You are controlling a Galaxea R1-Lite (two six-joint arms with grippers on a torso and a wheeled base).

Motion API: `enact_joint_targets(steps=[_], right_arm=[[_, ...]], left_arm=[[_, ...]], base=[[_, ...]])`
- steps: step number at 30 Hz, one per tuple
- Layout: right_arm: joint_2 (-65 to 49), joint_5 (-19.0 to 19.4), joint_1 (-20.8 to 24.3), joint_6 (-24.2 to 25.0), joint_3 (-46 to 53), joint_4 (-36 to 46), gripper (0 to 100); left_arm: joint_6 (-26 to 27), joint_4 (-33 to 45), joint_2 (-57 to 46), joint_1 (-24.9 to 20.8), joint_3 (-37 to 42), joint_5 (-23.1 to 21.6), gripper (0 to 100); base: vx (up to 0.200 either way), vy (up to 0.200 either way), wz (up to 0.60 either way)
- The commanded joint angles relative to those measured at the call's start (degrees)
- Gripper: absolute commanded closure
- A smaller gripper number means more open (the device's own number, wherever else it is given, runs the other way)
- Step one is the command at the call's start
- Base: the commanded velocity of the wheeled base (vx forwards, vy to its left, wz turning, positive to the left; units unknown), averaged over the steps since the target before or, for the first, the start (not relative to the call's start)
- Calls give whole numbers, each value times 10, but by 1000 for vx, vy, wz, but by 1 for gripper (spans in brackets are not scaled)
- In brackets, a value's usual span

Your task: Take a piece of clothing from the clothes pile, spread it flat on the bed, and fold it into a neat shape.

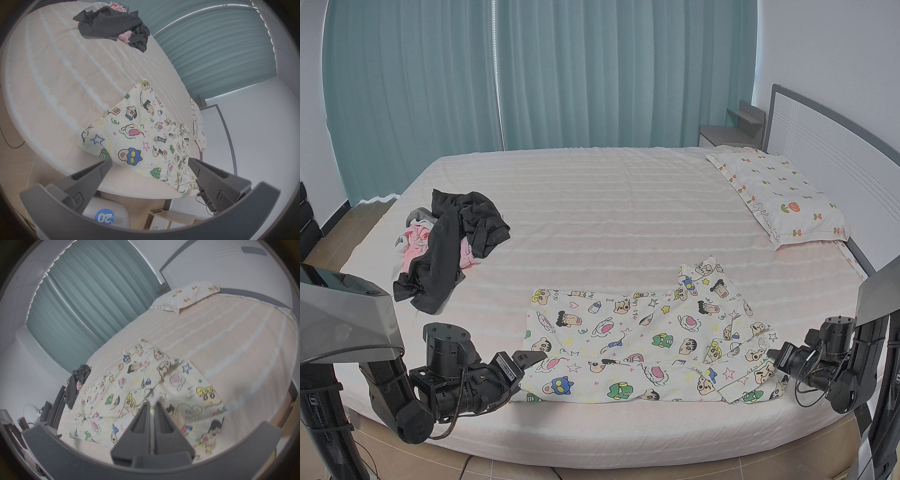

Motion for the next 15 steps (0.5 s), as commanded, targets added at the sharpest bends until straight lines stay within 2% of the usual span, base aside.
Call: enact_joint_targets(steps=[1,3,15], right_arm=[[-1,-50,38,24,18,-8,100],[1,-67,41,34,20,-8,100],[18,-91,48,37,60,-9,100]], left_arm=[[-1,0,2,0,2,0,0],[-1,0,1,-1,2,0,0],[-1,0,2,-4,3,0,0]], base=[[0,0,0],[0,0,0],[0,0,0]])
